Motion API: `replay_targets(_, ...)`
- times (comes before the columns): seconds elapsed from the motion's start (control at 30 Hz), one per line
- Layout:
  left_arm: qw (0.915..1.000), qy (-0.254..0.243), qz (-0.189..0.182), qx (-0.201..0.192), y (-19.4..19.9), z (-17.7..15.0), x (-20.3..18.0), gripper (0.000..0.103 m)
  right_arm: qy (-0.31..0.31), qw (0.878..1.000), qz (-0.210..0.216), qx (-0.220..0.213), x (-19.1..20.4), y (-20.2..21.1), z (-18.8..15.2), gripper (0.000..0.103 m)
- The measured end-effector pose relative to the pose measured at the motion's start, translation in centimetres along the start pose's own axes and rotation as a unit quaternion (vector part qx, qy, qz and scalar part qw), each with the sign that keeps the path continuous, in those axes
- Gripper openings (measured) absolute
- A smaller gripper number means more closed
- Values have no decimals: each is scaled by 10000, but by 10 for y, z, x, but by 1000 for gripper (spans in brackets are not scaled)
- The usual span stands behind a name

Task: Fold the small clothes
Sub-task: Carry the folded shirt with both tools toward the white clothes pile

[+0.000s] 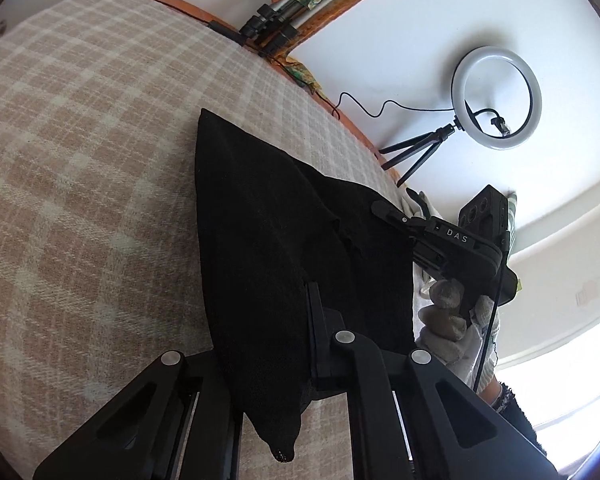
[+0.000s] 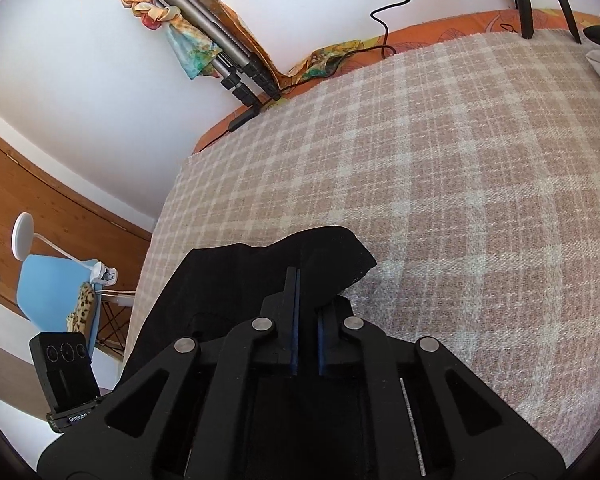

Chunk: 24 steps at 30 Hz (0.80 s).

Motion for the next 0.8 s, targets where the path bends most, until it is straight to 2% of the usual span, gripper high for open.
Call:
replay_targets(0.23,9995,-267,-159,-74,6,1,-22,6,269,9995,9,-153,24,23,1,7)
replay_targets(0.4,9986,-452,-282,-40,-3,2,-44,6,348,9991,-58,-235,26,44,-1,7)
replay_targets(0.57,9970,-648,-427,34,-15,2,-68,6,327,9986,-125,-385,17,72,3,7)
replay_targets(0.8,9937,-877,-691,54,-39,-4,-114,6,106,9977,-219,-637,-15,121,19,7)
Point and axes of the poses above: each gripper's, at about its wrist camera, not at the fingertips, and y roughly against the way its jaws point, x to its left, z to its top, the point moved 2 cm from there along -y, roughly the way its jaws point, and after that the axes turned 2 degrees about -y, right-handed, at the moved point
